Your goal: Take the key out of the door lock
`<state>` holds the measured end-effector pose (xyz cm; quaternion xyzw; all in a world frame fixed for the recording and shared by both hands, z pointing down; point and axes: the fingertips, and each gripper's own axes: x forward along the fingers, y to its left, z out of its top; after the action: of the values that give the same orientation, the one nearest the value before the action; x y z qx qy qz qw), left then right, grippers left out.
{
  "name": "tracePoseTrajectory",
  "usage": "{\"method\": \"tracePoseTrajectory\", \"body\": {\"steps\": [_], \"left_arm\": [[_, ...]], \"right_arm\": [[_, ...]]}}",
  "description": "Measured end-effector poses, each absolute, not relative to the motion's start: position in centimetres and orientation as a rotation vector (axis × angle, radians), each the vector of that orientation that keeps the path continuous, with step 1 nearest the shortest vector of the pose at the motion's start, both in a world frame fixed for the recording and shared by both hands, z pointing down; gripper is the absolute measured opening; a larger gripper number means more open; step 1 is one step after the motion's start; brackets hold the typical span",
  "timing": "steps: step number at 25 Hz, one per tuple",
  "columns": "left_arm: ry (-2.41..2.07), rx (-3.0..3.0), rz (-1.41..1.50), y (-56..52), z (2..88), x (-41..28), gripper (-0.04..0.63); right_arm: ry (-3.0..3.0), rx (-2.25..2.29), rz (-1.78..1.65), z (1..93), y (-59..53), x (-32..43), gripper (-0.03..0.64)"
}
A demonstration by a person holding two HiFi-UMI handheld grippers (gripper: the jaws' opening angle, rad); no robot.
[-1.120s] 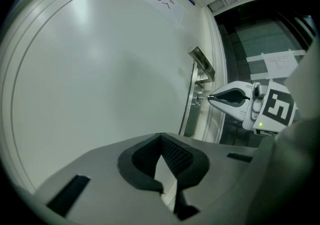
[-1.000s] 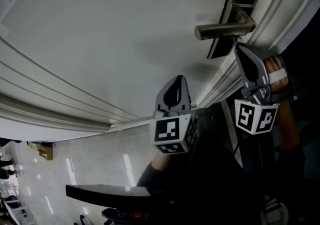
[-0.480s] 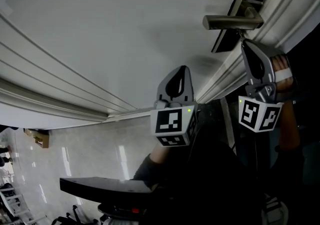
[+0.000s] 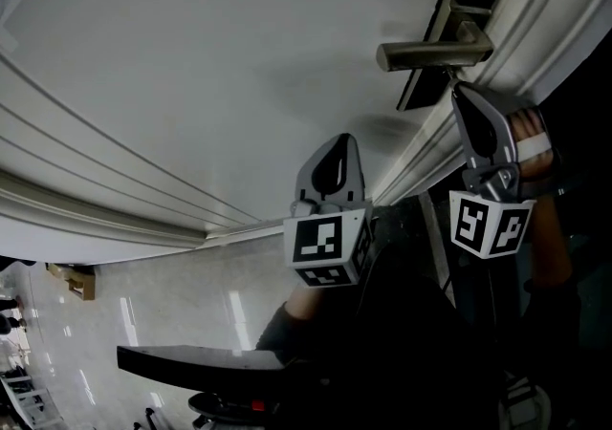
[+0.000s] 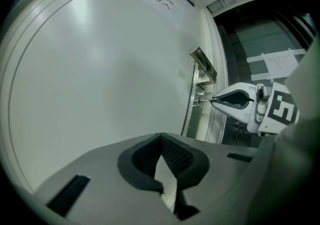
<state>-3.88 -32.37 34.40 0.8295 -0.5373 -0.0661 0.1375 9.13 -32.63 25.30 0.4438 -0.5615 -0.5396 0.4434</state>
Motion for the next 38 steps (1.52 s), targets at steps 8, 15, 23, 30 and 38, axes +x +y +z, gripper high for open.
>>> {"method": "tracePoseTrajectory", "body": {"steps": [8, 15, 23, 30, 38], "left_arm": [[-1.554, 2.379, -0.179, -32.7, 34.81, -4.23, -0.002], [-1.546, 2.38, -0.179, -32.93, 35.08, -4.18, -0.001], [-1.543, 2.369, -0.191, -32.98, 34.46, -4.16, -0.002], [-1.533, 2.378, -0.195, -32.7, 34.97, -3.85, -0.002], [-1.54, 2.371, -0.187, -32.61, 34.99, -3.94, -0.002]], "right_arm": [[-1.389, 1.105, -1.333, 25.28, -32.68, 9.07, 0.012], [-1.386, 1.108, -1.331, 25.3, -32.51, 9.14, 0.012], [-1.387, 1.109, -1.331, 25.31, -32.15, 9.19, 0.012], [-1.386, 1.111, -1.331, 25.5, -32.2, 9.31, 0.012], [-1.387, 1.11, -1.328, 25.62, -32.2, 9.38, 0.012]]}}
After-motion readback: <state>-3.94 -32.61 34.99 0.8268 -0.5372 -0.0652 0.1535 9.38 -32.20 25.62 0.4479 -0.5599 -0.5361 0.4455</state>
